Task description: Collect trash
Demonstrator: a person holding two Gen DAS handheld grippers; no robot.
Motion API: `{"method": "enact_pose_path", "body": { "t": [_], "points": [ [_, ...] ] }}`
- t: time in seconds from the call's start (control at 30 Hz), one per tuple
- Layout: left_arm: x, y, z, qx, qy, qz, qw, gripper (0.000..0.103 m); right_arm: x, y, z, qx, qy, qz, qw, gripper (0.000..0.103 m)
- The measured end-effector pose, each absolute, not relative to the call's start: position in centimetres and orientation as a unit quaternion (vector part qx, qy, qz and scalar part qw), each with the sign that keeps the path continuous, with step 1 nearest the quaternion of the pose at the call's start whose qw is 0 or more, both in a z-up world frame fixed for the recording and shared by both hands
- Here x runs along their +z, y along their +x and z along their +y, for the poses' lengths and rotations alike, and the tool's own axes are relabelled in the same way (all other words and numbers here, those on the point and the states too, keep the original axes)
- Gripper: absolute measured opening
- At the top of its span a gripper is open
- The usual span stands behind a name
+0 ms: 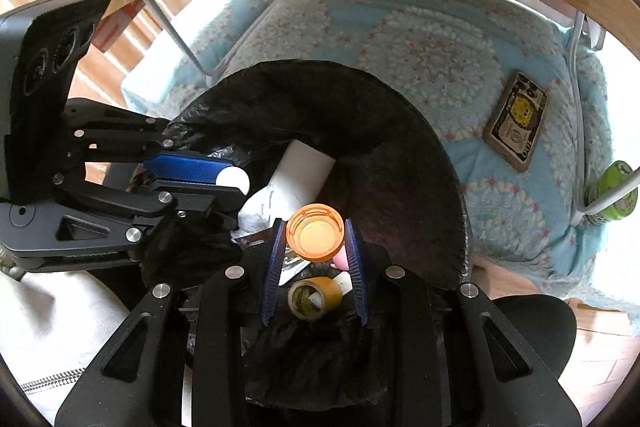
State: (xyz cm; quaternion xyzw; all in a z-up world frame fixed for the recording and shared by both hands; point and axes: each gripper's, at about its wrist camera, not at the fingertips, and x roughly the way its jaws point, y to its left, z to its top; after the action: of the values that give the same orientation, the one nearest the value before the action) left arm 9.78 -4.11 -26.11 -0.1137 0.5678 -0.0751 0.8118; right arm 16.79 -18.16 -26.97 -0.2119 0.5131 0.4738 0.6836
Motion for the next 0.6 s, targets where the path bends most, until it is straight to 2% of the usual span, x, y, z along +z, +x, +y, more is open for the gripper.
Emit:
{"method": "enact_pose_path", "body": {
  "t": [0.03, 0.1, 0.13, 0.17, 0.23, 0.27, 0.6],
  "points": [
    [-26.1, 9.8, -4.0, -0.076, -0.117, 0.569, 0.811, 0.017, -27.0, 16.8, -18.1, 0.474, -0.212, 0.514, 0.683, 0.032],
    [-26.1, 9.9, -4.0, -0.076, -0.122, 0.570, 0.809, 0.018, -27.0, 16.8, -18.1, 0.473, -0.211, 0.513, 0.684, 0.041],
    [-26.1, 9.8, -4.1, -0.075, -0.121, 0.571, 0.809, 0.023, -27.0, 16.8, -18.1, 0.473, -0.210, 0.512, 0.685, 0.045],
    [-26.0, 9.8, -4.2, -0.073, -0.118, 0.571, 0.809, 0.026, -26.9, 16.9, -18.1, 0.474, -0.208, 0.512, 0.686, 0.045],
    [-25.6, 9.7, -4.3, -0.073, -0.114, 0.567, 0.813, 0.042, -26.8, 16.8, -18.2, 0.474, -0.208, 0.511, 0.687, 0.045],
    [-25.4, 9.6, -4.4, -0.074, -0.115, 0.564, 0.814, 0.044, -26.7, 16.8, -18.2, 0.474, -0.208, 0.510, 0.687, 0.045],
    [-22.5, 8.3, -5.1, -0.082, -0.108, 0.540, 0.831, 0.044, -24.2, 15.8, -19.2, 0.478, -0.210, 0.491, 0.697, 0.047]
  ]
}}
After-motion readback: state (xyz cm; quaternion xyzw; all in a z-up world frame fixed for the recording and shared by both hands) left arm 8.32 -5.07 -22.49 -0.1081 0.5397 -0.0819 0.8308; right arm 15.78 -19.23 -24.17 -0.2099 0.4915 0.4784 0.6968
